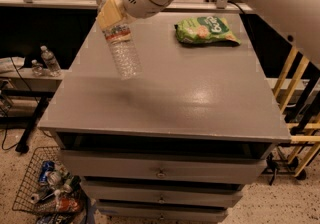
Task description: Place water bottle upright
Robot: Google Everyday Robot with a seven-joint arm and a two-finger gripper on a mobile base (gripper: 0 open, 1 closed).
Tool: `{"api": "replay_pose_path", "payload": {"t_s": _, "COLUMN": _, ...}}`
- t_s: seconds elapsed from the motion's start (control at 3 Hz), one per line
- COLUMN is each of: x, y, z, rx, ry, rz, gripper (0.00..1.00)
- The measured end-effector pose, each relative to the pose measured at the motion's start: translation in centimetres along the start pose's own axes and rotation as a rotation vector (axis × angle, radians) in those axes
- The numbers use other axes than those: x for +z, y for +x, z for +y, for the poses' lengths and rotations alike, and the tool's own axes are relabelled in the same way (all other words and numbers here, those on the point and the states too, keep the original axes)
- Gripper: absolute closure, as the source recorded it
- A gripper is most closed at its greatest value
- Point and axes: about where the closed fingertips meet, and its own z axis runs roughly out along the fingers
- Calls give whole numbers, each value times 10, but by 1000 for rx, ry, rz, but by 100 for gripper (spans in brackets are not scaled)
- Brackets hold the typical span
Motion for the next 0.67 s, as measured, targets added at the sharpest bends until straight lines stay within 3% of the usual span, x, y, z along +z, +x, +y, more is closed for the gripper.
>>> {"api": "replay_pose_path", "payload": {"t_s": 0.33, "x": 5, "y": -1, "z": 4, "rx": -46, "ry": -47, "rz": -21, "gripper": 100}}
{"api": "replay_pose_path", "payload": {"t_s": 0.67, "x": 21, "y": -4, "z": 15, "rx": -146, "ry": -163, "rz": -64, "gripper": 100}}
